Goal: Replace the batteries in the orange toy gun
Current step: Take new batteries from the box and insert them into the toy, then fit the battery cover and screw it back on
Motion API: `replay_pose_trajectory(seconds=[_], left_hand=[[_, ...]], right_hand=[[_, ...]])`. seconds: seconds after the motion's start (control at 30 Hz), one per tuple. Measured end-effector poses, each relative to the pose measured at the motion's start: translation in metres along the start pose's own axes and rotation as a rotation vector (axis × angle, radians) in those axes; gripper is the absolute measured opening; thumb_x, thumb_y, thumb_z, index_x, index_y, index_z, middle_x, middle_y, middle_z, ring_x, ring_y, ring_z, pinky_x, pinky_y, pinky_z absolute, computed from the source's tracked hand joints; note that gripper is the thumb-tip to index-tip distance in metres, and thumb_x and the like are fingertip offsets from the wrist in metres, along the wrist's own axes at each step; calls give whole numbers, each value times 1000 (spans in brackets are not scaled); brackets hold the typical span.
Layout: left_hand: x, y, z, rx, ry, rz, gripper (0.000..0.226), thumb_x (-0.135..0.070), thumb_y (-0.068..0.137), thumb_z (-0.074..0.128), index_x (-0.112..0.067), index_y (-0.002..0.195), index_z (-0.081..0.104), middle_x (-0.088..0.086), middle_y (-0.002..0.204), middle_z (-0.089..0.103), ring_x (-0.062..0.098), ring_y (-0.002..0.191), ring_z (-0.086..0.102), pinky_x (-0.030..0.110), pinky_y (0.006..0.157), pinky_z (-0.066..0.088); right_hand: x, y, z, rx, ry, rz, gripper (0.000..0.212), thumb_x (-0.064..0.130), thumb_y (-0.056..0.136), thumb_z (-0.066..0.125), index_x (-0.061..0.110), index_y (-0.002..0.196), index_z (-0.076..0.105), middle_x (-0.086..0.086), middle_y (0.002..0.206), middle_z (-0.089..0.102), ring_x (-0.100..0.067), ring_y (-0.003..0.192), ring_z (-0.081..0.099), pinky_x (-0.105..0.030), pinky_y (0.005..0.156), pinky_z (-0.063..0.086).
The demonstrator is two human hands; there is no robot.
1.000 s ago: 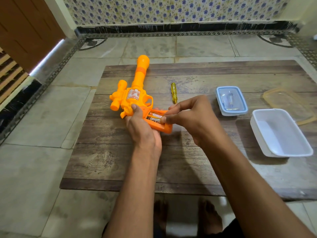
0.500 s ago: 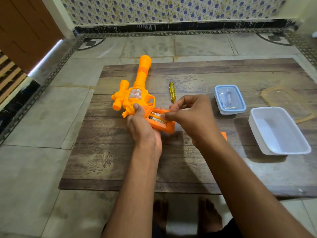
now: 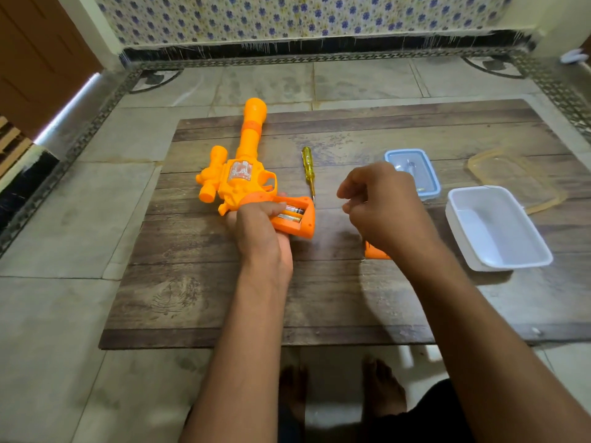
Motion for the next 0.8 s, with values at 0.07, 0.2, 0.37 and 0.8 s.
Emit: replay_pose_trajectory(seconds=[0.07,0.2,0.37,0.8], left_hand=[[0,-6,2,16,3,4,60,21,72,55,8,130,56,21,102,69,26,76,70,29,51,57],[2,-12,1,5,2,13,66,23,70,55,6,134,52,28,122,67,34,91,70,32,52,58],[2,-17,1,-6,-64,-49,36,5,88,54,-1,124,61,18,94,69,25,71,69,31,53,58],[3,-4,0,-12,-138,-73,36,-26,109,45,-7,138,51,21,104,68,34,89,70,46,72,59]], right_hand=[[-4,-6,-10,26,-68,11,38,-10,86,57,16,106,76,-5,101,71,-22,107,65,-30,84,54],[-18,-17,-25,145,-223,61,40,-7,82,69,17,114,74,-6,108,67,-20,104,62,-27,78,49],[-33,-26,-27,243,-304,39,40,19,83,84,20,121,71,-12,121,66,-27,109,62,-31,81,51],[-35,-15,-23,305,-391,78,30,10,76,79,10,106,72,-16,107,66,-34,95,65,-41,80,59]])
Point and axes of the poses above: each hand's wrist, its own y-axis towards the middle knuckle, its own z-axis out of the palm, x = y × z, the point moved 2 cm from there along y, towards the middle knuckle
